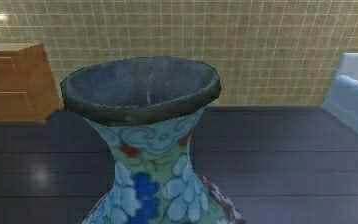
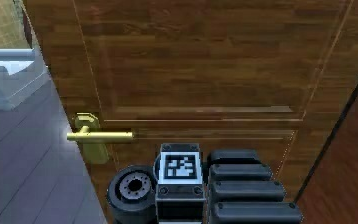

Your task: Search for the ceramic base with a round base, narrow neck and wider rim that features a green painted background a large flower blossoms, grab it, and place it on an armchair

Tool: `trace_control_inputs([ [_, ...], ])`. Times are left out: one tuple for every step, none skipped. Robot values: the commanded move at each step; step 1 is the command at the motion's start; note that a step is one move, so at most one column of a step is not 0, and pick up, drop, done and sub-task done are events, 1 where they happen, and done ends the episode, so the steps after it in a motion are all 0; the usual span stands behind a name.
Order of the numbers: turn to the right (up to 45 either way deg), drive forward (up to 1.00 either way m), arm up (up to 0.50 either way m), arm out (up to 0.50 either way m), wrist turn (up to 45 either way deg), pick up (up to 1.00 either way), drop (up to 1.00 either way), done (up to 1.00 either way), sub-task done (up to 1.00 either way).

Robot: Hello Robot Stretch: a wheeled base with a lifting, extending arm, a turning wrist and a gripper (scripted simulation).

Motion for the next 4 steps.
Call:
trace_control_inputs([
  [0.0,0.5,0.0,0.0,0.0,0.0,0.0,0.0,0.0],
  [33.0,0.0,0.0,0.0,0.0,0.0,0.0,0.0,0.0],
  [0.0,0.5,0.0,0.0,0.0,0.0,0.0,0.0,0.0],
  [42.0,0.0,0.0,0.0,0.0,0.0,0.0,0.0,0.0],
])
